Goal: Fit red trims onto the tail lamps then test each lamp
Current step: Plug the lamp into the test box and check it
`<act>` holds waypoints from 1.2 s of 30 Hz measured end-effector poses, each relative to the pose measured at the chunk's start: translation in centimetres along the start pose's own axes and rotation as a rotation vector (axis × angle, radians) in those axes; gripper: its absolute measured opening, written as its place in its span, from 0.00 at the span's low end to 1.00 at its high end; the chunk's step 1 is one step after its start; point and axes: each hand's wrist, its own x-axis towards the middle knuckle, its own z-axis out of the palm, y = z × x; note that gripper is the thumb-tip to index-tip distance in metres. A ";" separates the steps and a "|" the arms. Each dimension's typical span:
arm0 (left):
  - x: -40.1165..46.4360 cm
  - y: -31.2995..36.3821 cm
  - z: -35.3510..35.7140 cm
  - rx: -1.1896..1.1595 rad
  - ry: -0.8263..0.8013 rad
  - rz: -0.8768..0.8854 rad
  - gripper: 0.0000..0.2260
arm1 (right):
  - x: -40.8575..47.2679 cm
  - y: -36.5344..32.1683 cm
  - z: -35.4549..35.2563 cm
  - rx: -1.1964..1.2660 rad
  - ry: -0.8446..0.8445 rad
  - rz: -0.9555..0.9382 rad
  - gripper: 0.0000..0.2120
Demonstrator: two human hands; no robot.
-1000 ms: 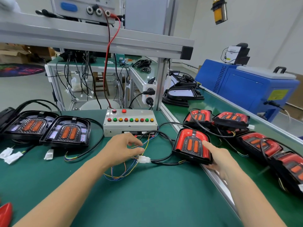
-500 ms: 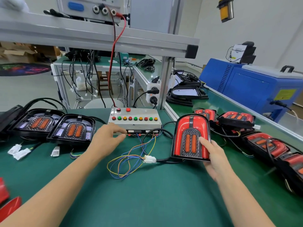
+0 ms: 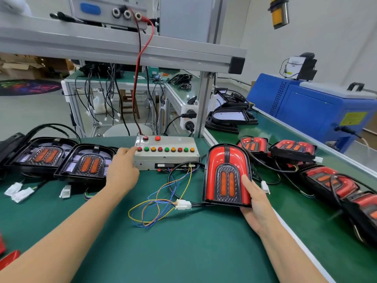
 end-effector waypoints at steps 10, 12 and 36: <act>0.7 0.2 0.6 0.172 -0.033 -0.041 0.30 | 0.7 0.5 -0.5 0.014 0.010 0.029 0.25; 0.9 0.1 0.7 0.221 -0.022 -0.028 0.30 | 0.7 0.5 -0.4 0.012 0.012 0.030 0.25; 2.7 0.0 0.7 0.634 0.032 0.106 0.22 | 0.2 0.1 -0.1 -0.038 0.005 0.052 0.28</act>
